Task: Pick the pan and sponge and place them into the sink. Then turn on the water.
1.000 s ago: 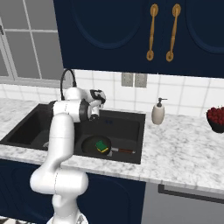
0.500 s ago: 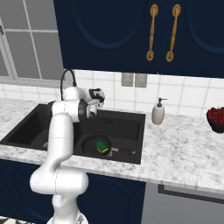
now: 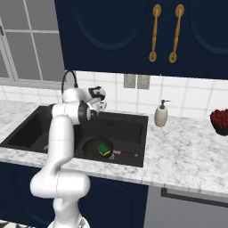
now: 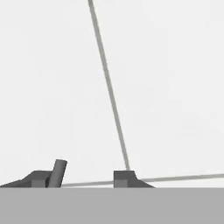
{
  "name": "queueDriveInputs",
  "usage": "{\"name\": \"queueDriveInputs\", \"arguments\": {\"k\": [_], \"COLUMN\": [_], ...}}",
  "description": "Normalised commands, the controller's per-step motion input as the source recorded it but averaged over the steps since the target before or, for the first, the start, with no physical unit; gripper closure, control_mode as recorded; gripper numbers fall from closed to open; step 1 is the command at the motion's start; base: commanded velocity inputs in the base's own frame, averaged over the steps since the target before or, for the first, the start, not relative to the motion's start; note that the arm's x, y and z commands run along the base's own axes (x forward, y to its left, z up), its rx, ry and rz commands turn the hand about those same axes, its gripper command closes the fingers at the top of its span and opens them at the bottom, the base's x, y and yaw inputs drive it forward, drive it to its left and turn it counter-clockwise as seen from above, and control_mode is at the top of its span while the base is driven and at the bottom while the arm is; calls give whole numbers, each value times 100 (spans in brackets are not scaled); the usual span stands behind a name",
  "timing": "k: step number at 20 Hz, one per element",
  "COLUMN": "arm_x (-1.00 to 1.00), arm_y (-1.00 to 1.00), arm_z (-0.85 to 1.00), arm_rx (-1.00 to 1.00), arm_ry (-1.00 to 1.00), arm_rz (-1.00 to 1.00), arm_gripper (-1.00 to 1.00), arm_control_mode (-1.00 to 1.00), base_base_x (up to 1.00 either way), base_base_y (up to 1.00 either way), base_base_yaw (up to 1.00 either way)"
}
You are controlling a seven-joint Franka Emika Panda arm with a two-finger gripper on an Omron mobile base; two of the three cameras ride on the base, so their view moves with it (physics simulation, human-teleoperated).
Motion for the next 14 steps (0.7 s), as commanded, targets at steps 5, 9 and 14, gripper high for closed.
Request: {"name": "queueDriveInputs", "arguments": {"k": [5, 9, 14], "arm_x": [-26, -43, -59], "arm_y": [-89, -82, -80], "arm_z": [-63, -63, -57], "arm_rx": [10, 10, 11], "arm_ry": [12, 5, 0], "arm_rz": [0, 0, 0], "arm_gripper": [100, 100, 100], "arm_control_mode": [-100, -100, -100], "base_base_x": [0, 0, 0], "base_base_y": [0, 0, 0], "base_base_yaw": [0, 0, 0]}}
